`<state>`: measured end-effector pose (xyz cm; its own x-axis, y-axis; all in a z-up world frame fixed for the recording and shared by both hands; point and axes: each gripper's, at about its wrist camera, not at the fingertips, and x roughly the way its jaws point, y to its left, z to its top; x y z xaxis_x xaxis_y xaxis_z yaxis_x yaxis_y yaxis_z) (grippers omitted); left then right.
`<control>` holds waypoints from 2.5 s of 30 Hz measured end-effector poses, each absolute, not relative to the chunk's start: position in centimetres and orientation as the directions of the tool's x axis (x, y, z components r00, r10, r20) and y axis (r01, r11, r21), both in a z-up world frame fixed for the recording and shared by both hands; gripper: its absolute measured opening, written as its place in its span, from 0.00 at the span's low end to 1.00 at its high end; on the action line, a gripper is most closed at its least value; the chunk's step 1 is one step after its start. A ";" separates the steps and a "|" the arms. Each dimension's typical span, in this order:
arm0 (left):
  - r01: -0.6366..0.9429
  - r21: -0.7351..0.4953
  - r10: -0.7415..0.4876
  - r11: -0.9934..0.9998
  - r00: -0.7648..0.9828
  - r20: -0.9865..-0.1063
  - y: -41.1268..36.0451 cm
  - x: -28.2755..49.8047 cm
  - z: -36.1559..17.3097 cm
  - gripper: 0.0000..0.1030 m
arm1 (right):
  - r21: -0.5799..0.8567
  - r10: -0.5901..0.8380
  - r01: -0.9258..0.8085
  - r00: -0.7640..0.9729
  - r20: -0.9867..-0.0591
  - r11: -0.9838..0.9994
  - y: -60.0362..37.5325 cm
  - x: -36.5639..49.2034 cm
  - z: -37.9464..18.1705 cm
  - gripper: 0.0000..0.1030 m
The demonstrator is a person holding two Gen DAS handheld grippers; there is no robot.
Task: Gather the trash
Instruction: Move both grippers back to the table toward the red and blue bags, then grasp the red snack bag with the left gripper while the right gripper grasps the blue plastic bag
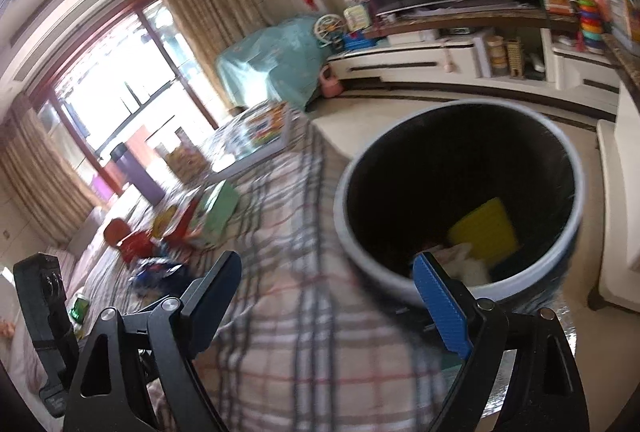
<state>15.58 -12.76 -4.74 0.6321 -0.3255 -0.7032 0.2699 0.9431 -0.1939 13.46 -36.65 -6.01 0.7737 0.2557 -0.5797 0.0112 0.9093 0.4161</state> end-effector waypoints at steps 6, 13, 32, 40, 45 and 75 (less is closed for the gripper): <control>0.187 -0.208 -0.279 0.960 0.654 -0.703 -8.0 14.4 -5.0 0.63 | 0.408 0.309 -0.057 0.748 -0.587 0.911 -32.5 13.4 -6.4 0.87; 0.087 -0.223 -0.222 0.971 0.675 -0.704 -2.6 13.9 -5.4 0.63 | 0.408 0.372 -0.133 0.717 -0.589 0.903 -28.3 13.7 -6.8 0.87; -0.015 -0.203 -0.142 0.979 0.662 -0.736 4.5 16.9 -6.2 0.63 | 0.316 0.498 -0.393 0.573 -0.651 0.864 -19.0 16.8 -8.0 0.89; 0.032 -0.152 -0.133 0.988 0.682 -0.719 5.6 20.4 -4.6 0.63 | 0.263 0.501 -0.457 0.543 -0.674 0.849 -16.9 19.1 -8.4 0.90; 0.069 -0.072 -0.099 0.995 0.697 -0.710 5.0 23.0 -3.6 0.63 | 0.211 0.488 -0.502 0.522 -0.699 0.839 -15.5 20.5 -8.5 0.90; 0.217 -0.146 -0.258 0.965 0.694 -0.672 0.5 17.6 -3.5 0.01 | 0.354 0.486 -0.333 0.573 -0.660 0.874 -23.2 16.5 -8.3 0.34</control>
